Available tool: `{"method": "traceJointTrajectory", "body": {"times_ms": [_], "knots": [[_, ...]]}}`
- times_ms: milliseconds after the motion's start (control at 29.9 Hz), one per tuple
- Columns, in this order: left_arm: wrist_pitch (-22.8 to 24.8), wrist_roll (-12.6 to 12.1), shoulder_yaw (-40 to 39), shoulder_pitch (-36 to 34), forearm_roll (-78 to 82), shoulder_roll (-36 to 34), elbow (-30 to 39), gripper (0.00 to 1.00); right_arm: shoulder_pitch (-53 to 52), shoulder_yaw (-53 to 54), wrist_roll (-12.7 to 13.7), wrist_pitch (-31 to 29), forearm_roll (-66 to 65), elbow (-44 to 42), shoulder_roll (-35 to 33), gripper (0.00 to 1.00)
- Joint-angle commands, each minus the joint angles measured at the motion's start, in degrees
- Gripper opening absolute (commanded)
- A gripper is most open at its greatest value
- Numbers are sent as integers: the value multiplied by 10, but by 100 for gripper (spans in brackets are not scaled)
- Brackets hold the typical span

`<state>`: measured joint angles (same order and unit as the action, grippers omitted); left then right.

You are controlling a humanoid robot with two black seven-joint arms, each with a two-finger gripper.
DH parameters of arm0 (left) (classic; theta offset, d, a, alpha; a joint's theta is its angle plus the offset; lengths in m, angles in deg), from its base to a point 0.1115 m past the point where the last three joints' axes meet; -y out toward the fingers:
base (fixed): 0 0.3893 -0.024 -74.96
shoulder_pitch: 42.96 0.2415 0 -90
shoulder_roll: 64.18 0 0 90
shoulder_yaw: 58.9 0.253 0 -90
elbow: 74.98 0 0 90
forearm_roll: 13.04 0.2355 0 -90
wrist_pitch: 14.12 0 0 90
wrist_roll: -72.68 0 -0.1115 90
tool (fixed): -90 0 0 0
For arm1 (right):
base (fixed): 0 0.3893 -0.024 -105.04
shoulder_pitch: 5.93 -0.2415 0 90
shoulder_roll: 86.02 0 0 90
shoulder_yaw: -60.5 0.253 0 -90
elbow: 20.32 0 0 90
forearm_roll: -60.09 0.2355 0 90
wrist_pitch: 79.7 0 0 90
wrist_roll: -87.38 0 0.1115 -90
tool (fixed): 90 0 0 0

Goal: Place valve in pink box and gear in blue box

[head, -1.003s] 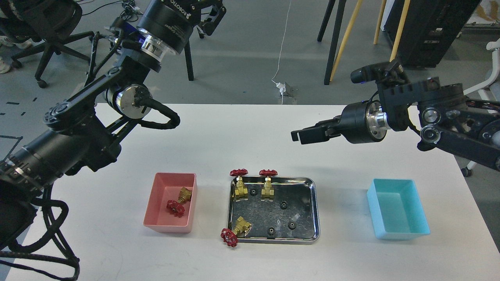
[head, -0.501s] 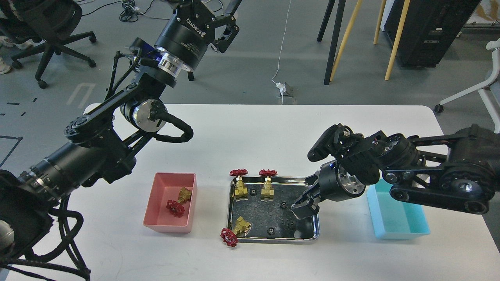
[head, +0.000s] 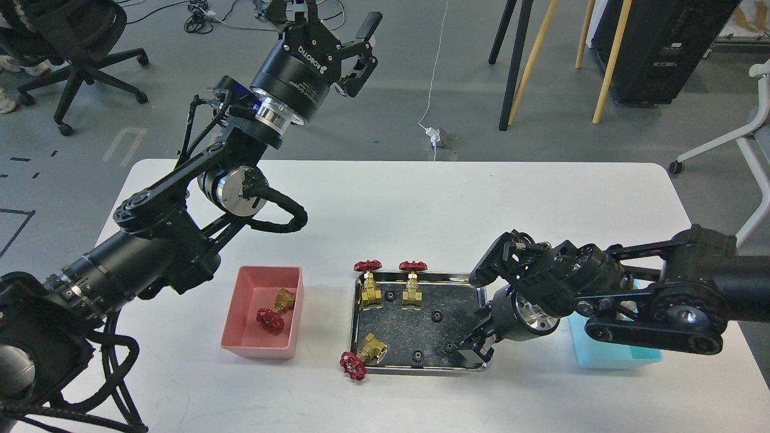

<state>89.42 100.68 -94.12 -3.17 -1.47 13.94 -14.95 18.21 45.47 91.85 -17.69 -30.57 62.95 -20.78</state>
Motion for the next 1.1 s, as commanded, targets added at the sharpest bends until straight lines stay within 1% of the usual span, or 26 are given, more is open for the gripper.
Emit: {"method": "traceJointTrajectory", "body": {"times_ms": [0, 167, 334, 401, 635, 769, 1069], "knots": [[1, 0, 1, 5, 0, 1, 0, 94, 2, 0, 0, 0, 0, -13, 23, 67], [2, 0, 1, 6, 0, 1, 0, 94, 2, -2, 2, 0, 0, -27, 50, 64], [3, 0, 0, 11, 0, 1, 0, 94, 11, -5, 19, 0, 0, -40, 67, 60], [3, 0, 0, 15, 0, 1, 1, 94, 12, -6, 22, 0, 0, -42, 70, 60], [4, 0, 0, 17, 0, 1, 1, 94, 23, -6, 26, 0, -7, -61, 73, 59], [5, 0, 0, 17, 0, 3, 1, 94, 29, -6, 27, 0, -12, -80, 85, 59], [5, 0, 0, 27, 0, 6, 1, 94, 32, -5, 27, 0, -12, -83, 102, 59]]}}
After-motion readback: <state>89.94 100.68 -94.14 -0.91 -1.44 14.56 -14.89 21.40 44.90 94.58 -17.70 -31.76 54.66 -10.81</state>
